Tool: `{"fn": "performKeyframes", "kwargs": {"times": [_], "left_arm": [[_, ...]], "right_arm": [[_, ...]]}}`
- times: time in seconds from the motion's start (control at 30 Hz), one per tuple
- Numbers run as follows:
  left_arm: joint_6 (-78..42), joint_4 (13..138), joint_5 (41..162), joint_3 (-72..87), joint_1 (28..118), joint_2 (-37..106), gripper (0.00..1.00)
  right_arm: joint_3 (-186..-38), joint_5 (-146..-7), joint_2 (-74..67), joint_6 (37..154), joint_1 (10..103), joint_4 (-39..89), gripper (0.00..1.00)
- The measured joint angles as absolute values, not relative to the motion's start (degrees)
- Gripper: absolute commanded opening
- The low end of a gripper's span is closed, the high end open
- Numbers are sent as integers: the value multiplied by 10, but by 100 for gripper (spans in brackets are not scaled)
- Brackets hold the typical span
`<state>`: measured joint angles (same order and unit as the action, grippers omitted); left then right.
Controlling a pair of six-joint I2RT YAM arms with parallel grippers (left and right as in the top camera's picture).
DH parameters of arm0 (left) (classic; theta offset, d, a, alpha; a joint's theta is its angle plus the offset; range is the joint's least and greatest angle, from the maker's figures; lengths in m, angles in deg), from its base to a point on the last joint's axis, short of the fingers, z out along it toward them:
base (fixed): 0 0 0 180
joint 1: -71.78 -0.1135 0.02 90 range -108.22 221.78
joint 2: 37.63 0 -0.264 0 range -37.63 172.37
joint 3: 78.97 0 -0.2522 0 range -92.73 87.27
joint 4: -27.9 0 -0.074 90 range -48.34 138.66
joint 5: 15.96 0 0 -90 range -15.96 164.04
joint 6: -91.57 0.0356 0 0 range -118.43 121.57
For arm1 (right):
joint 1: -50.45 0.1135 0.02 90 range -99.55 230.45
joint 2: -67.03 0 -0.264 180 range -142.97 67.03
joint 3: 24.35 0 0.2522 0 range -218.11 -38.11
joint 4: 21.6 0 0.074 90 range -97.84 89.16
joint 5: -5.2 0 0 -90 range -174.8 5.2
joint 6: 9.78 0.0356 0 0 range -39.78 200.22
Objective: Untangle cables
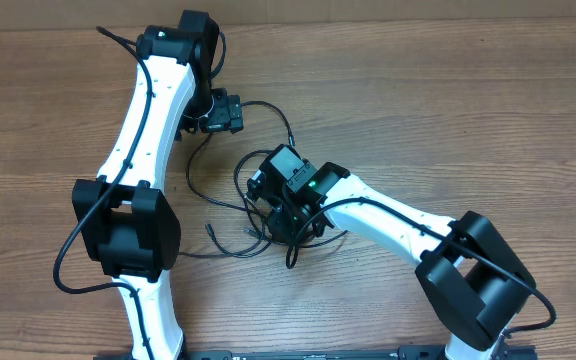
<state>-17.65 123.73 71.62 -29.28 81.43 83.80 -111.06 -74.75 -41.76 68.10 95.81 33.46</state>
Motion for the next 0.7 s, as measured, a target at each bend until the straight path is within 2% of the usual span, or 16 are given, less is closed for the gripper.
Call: {"fn": "performKeyframes", "kwargs": {"times": [0.3, 0.37, 0.47, 0.5, 0.6, 0.7], "left_arm": [[-177, 1237, 716, -293, 814, 838, 99], [-178, 1237, 716, -293, 814, 838, 100], [-178, 1237, 716, -293, 814, 838, 99], [-178, 1237, 716, -293, 814, 838, 100], [-178, 1237, 716, -293, 814, 838, 100], [-178, 1237, 716, -293, 814, 838, 100]], "right_arm": [[-1111, -747, -432, 674, 958, 327, 39], [-1111, -747, -432, 673, 958, 327, 34], [-1111, -747, -433, 669, 958, 325, 33], [-1111, -747, -433, 669, 958, 325, 34], [-1111, -747, -435, 667, 958, 321, 44], [-1111, -747, -441, 667, 958, 315, 45]]}}
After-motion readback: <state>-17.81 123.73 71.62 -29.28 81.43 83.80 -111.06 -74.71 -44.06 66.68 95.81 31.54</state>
